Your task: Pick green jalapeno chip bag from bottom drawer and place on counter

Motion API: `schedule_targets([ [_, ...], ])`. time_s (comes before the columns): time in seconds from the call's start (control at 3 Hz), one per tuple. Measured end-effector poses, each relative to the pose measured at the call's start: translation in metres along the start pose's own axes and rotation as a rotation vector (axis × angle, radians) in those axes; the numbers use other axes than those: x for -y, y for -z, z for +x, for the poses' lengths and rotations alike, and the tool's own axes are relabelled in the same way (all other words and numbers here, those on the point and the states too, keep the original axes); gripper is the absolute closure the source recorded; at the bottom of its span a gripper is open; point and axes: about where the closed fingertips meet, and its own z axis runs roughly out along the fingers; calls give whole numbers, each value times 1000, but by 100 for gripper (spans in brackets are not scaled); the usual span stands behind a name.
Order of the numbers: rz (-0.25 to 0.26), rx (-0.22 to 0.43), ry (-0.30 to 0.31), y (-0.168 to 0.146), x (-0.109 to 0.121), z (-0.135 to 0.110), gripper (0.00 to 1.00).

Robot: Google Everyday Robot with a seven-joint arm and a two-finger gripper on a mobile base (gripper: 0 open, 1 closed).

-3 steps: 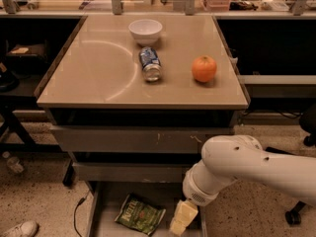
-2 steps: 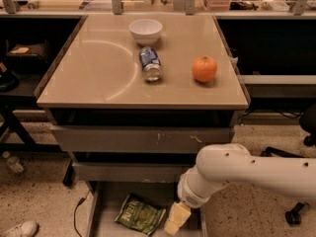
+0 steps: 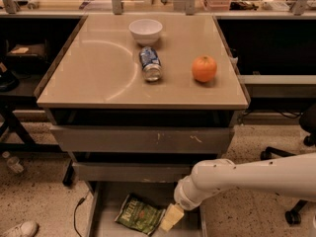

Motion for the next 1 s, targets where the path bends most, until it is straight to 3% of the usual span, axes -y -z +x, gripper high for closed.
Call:
schedule_targets([
  [0.33,-6,7,7,-8,-1,1,0],
  [0.67,-40,56,13,-45,2,-2,0],
  [1.0,-107,95,1,-110,-2,3,0],
])
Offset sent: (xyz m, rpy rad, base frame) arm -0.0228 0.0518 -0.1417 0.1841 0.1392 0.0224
